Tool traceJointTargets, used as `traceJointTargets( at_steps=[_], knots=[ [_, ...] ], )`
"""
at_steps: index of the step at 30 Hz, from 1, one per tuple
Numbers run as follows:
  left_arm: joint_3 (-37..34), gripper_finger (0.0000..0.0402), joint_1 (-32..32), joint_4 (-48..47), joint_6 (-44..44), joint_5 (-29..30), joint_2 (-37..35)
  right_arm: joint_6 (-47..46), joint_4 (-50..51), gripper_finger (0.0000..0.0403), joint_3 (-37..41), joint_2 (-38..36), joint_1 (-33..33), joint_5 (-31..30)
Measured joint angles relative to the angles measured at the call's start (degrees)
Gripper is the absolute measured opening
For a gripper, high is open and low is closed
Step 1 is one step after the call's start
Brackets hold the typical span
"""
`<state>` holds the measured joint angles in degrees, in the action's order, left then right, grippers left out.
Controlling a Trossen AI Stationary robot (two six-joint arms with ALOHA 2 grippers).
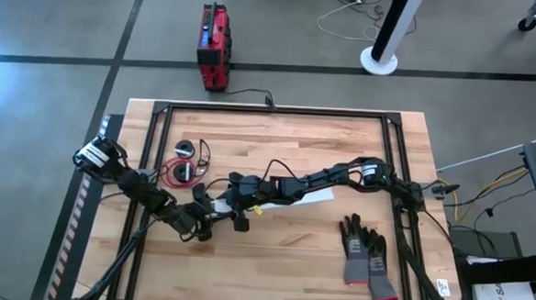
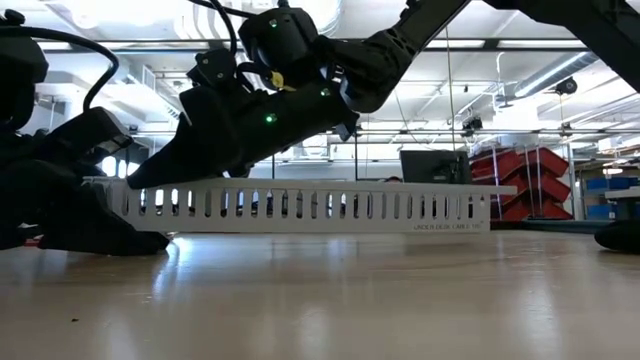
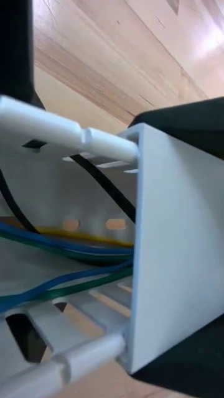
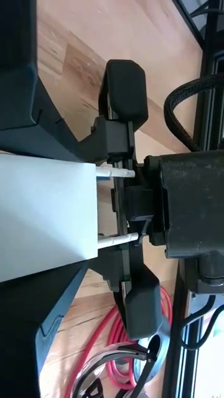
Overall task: Ziptie cables
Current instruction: Close the white cable duct lid
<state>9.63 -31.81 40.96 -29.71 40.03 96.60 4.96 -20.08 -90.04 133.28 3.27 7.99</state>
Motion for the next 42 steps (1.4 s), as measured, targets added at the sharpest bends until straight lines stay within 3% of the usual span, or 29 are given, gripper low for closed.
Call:
traceJointTargets(
  at_steps=[8, 14, 18, 24, 31, 42],
  knots=[
    [-0.13, 0.0210, 0.09, -0.88, 0.54, -0.38, -1.11, 0.53, 1.73, 0.0224, -0.22, -0.01, 0.07, -0.11],
    [-2.98, 0.0268, -0.37, -1.26, -0.32, -1.01, -6.86, 0.50, 4.98, 0.0224, -0.09, 0.22, -0.04, -1.01],
    [-5.87, 0.0286, -0.65, -1.85, -1.98, -2.01, -10.53, 0.57, 6.29, 0.0222, -0.20, 0.10, -0.25, -1.16],
    [-6.03, 0.0268, -0.69, -0.30, -0.95, -1.81, -8.83, -0.04, 5.71, 0.0229, -0.11, 0.10, -0.33, -1.03],
    [-5.11, 0.0206, -0.81, 2.64, -1.31, -0.41, -3.70, -0.02, 4.50, 0.0223, 0.02, 0.41, -0.33, -1.59],
    [-4.98, 0.0226, -0.70, 3.27, -0.82, -1.11, -3.26, -1.50, -0.69, 0.0221, -1.60, 3.62, -0.33, -1.26]
  ],
)
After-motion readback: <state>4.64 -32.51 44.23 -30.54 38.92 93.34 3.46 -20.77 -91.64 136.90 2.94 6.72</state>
